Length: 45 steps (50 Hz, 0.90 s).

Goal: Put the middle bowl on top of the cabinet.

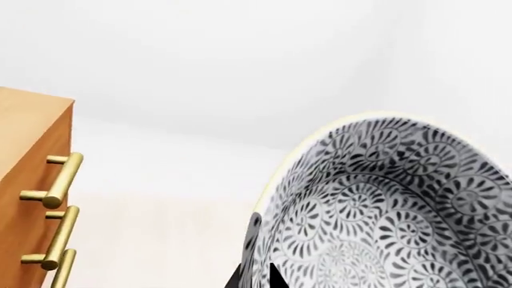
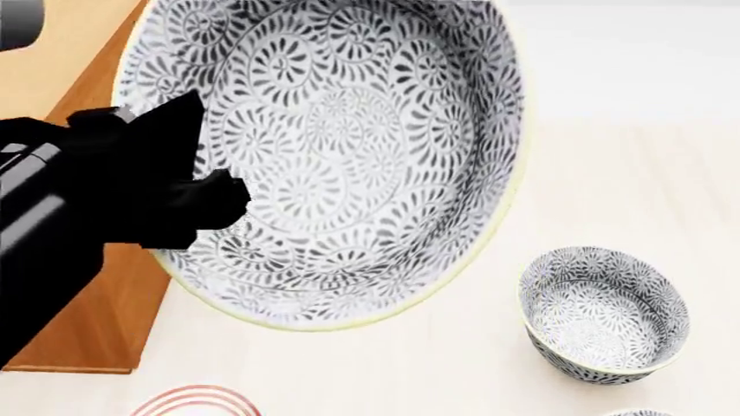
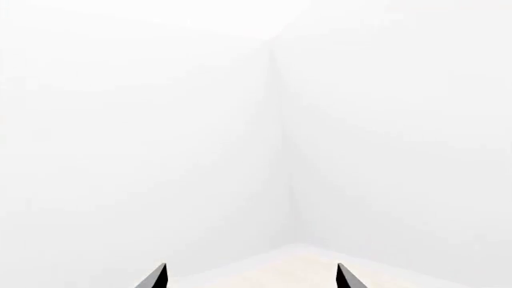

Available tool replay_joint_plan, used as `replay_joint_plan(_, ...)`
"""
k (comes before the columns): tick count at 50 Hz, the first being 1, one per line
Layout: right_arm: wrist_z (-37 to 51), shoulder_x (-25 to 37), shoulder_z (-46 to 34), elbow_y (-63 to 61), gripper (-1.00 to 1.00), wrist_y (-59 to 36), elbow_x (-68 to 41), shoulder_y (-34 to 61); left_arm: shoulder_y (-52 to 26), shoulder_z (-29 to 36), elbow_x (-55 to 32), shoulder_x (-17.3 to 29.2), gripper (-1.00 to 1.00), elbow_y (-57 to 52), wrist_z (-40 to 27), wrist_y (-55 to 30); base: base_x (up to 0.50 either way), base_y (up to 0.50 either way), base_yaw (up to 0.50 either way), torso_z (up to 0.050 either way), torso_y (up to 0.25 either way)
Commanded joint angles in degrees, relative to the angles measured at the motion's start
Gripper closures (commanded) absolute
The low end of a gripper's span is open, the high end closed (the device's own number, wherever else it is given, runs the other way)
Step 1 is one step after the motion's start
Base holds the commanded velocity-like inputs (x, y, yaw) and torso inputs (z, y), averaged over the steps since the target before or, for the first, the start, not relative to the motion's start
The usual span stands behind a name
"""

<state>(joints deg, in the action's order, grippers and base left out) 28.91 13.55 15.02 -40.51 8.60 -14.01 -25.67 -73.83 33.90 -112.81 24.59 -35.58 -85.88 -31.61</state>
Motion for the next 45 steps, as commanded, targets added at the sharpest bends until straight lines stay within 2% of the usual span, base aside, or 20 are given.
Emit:
replay_joint_plan(1, -0.95, -0.98, 1.13, -0.49, -1.00, -0.80, 1.18, 0.52, -17.84, 6.22, -11.35, 2.81, 1.00, 8.50, -3.92, 8.60, 0.00, 0.00, 0.00, 0.000, 0.000)
replay_joint_plan(4, -1.31, -0.77, 1.66, 0.10, -1.00, 0.18, 0.50, -0.04, -22.85, 9.44, -14.48, 4.57, 1.00, 9.91, -3.80, 11.90, 0.00, 0.00, 0.00, 0.000, 0.000)
replay_joint_plan(5, -1.16, -0.78, 1.32, -0.04, -1.00, -0.21, 0.77, 0.27, -25.72, 12.30, -16.86, 5.88, 1.00, 10.90, -4.01, 14.34, 0.00, 0.00, 0.00, 0.000, 0.000)
replay_joint_plan(13, -1.24, -0.24, 1.39, 0.41, -1.00, -0.11, 0.32, 0.43, -32.79, 15.70, -24.15, 6.43, 1.00, 19.63, -3.50, 15.30, 0.00, 0.00, 0.00, 0.000, 0.000)
replay_joint_plan(20, -1.36, 0.04, 1.65, 0.95, -1.00, 0.51, -0.11, 0.27, -35.98, 18.10, -24.89, 7.02, 1.00, 26.54, -2.82, 15.97, 0.00, 0.00, 0.00, 0.000, 0.000)
replay_joint_plan(26, -1.43, 0.26, 1.70, 1.08, -1.00, 0.81, -0.23, 0.03, -39.58, 24.89, -26.38, 8.03, 1.00, 30.46, -3.16, 18.25, 0.00, 0.00, 0.00, 0.000, 0.000)
replay_joint_plan(33, -1.35, 0.31, 2.18, 1.29, -1.00, 1.50, -0.87, -0.39, -42.60, 28.33, -27.83, 7.45, 1.00, 40.72, -1.70, 14.70, 0.00, 0.00, 0.00, 0.000, 0.000)
replay_joint_plan(37, -1.16, 0.32, 1.88, 1.40, -1.00, 1.30, -0.59, -0.17, -44.17, 28.66, -28.48, 7.22, 1.00, 42.12, -1.71, 13.96, 0.00, 0.00, 0.00, 0.000, 0.000)
replay_joint_plan(45, -0.71, 0.40, 1.66, 0.94, -1.00, 0.87, -0.61, -0.03, -45.43, 31.89, -28.36, 6.25, 1.00, 52.16, -0.88, 11.86, 0.00, 0.00, 0.00, 0.000, 0.000)
